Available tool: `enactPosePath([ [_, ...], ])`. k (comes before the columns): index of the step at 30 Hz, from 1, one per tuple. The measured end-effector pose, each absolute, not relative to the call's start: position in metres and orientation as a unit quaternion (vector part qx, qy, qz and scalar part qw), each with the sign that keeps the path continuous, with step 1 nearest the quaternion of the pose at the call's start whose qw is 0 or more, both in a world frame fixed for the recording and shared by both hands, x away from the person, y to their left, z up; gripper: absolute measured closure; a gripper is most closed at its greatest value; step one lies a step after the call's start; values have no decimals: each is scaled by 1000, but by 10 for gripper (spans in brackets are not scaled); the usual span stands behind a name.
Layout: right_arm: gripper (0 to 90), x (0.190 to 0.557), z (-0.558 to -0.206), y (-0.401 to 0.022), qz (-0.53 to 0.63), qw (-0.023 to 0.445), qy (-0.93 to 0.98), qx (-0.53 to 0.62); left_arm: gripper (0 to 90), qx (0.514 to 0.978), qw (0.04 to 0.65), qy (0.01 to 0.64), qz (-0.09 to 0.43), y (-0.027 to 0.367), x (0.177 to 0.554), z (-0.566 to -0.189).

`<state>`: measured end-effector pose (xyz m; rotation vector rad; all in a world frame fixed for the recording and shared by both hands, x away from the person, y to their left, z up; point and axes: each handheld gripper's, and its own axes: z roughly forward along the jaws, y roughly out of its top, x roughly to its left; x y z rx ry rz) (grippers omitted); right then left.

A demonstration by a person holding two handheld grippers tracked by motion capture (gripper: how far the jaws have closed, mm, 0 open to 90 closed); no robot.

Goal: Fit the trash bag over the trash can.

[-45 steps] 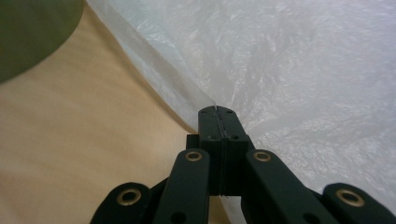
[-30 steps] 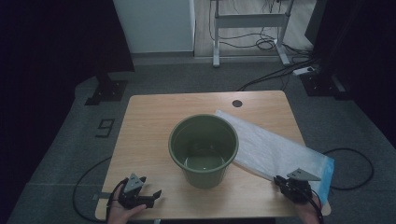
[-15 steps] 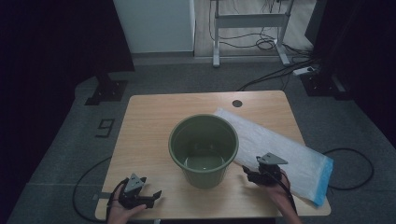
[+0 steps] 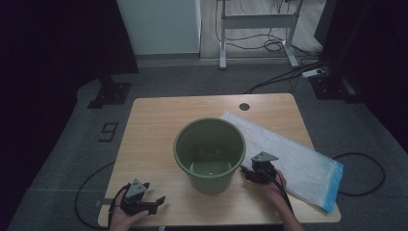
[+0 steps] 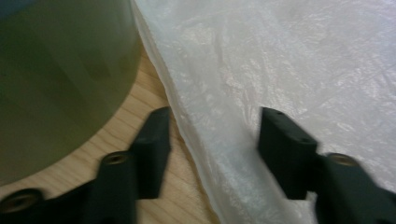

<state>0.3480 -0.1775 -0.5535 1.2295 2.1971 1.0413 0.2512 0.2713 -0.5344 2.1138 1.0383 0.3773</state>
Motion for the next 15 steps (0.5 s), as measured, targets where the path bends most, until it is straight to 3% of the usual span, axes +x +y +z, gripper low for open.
enactPosePath([
  [5, 761, 350, -553, -184, 374, 212, 786, 444, 142, 826, 365, 404, 146, 270, 250, -536],
  [7, 829, 351, -552, -187, 370, 217, 784, 450, 142, 827, 362, 405, 146, 270, 250, -536],
  [10, 875, 347, -549, -192, 405, 244, 762, 442, 142, 826, 361, 407, 148, 272, 250, -536],
  [15, 883, 342, -531, -208, 454, 251, 718, 464, 142, 824, 360, 412, 149, 274, 250, -537],
])
